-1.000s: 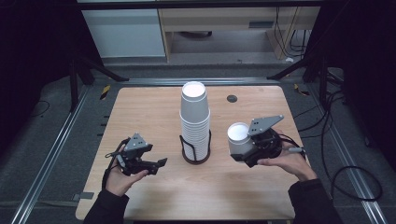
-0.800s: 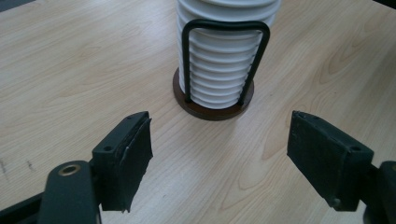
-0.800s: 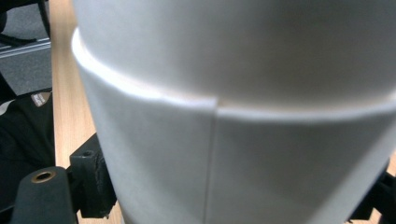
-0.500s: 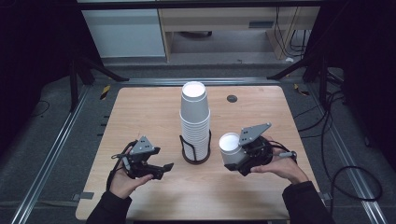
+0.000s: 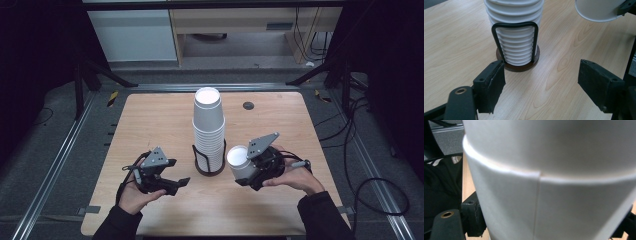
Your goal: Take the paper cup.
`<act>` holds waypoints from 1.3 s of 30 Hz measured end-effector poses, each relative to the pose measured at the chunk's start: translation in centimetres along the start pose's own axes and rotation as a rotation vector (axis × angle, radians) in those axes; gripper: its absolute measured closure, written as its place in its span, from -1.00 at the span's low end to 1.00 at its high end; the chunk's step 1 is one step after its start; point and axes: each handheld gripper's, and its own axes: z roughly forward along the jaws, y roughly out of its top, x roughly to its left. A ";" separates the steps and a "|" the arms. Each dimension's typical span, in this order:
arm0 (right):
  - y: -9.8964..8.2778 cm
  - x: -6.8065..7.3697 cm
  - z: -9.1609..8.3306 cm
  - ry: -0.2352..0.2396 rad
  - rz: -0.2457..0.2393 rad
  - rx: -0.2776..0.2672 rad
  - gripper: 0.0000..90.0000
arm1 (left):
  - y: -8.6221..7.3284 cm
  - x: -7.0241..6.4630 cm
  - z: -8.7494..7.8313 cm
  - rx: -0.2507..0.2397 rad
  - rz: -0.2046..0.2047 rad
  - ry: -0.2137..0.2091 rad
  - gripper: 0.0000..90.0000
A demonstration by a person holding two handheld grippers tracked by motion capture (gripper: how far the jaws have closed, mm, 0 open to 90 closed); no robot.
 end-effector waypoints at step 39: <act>1.6 1.1 1.5 0.069 -0.088 0.098 -0.67 | 4.1 -2.9 1.3 0.006 0.120 -0.151 -0.63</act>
